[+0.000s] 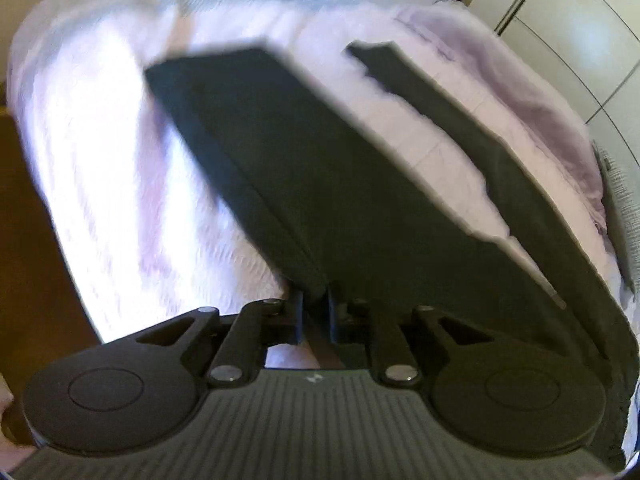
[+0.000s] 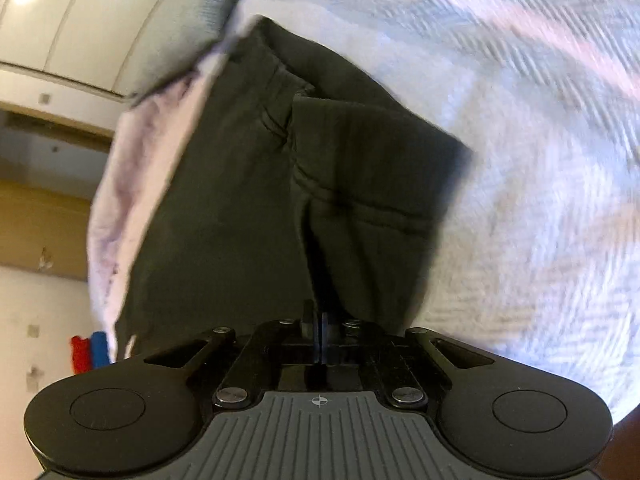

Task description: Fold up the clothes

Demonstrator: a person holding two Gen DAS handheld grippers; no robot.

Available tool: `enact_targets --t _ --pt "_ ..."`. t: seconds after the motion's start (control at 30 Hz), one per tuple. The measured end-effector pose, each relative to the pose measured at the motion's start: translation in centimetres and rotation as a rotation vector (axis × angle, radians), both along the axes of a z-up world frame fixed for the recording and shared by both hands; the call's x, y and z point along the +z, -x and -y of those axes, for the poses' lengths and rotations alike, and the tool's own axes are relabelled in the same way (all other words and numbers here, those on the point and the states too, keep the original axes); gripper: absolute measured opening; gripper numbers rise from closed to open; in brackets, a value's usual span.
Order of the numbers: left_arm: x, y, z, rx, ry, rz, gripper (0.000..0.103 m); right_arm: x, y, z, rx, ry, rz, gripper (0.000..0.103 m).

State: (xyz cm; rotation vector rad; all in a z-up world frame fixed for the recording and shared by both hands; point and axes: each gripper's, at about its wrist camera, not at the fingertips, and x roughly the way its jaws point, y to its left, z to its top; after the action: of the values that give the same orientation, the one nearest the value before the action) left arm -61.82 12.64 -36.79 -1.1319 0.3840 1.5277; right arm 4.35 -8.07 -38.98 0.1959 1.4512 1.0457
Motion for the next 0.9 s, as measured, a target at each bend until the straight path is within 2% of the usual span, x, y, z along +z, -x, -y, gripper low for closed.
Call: enact_targets --t 0.07,0.1,0.13,0.17,0.2,0.23,0.27,0.3,0.47,0.57,0.67,0.73,0.77,0.8,0.9 --pt "0.3 0.3 -0.4 0.009 -0.003 0.026 0.012 0.1 0.0 -0.3 0.011 0.014 0.014 0.000" --pt "0.7 0.1 -0.7 -0.006 -0.002 0.010 0.012 0.1 0.0 -0.5 0.016 0.021 0.021 0.003" --pt "1.0 -0.1 -0.9 -0.018 -0.001 -0.004 0.012 0.1 0.1 -0.6 0.021 0.028 0.028 0.009" --pt "1.2 -0.1 -0.8 -0.019 0.002 -0.012 0.013 0.2 0.1 -0.8 0.027 0.035 0.036 0.024" --pt "1.4 -0.2 -0.7 -0.021 0.004 -0.020 0.014 0.2 0.1 -1.0 0.032 0.042 0.043 0.033" --pt "1.5 -0.3 -0.5 -0.022 0.007 -0.028 0.015 0.2 0.1 -1.1 0.037 0.050 0.050 0.033" --pt "1.7 -0.4 -0.4 -0.023 0.009 -0.036 0.017 0.2 0.1 -1.3 0.043 0.057 0.057 0.025" --pt "1.9 -0.5 -0.3 -0.025 0.012 -0.044 0.018 0.3 0.1 -1.5 0.048 0.064 0.064 0.004" --pt "3.4 -1.4 1.1 -0.036 0.036 -0.150 0.017 2.5 0.2 -1.1 0.049 0.089 0.170 0.006" --pt "4.7 -2.3 2.0 -0.053 0.021 -0.201 0.016 4.0 0.2 -0.8 0.048 0.104 0.237 0.008" --pt "5.2 -3.8 2.0 -0.081 0.011 -0.210 0.016 5.6 -1.2 -0.6 0.005 0.069 0.371 0.010" --pt "5.1 -5.1 1.8 -0.105 0.007 -0.200 0.016 6.2 -2.6 -0.8 -0.007 0.050 0.448 0.028" --pt "5.0 -5.9 1.7 -0.119 0.007 -0.199 0.016 6.0 -3.4 -1.3 0.016 0.050 0.467 0.050" --pt "4.9 -6.6 1.6 -0.133 0.006 -0.197 0.016 5.6 -4.2 -1.7 0.041 0.050 0.485 0.058" --pt "4.3 -8.9 1.5 -0.178 0.001 -0.210 0.016 4.0 -6.0 -2.4 0.156 0.043 0.434 0.056"
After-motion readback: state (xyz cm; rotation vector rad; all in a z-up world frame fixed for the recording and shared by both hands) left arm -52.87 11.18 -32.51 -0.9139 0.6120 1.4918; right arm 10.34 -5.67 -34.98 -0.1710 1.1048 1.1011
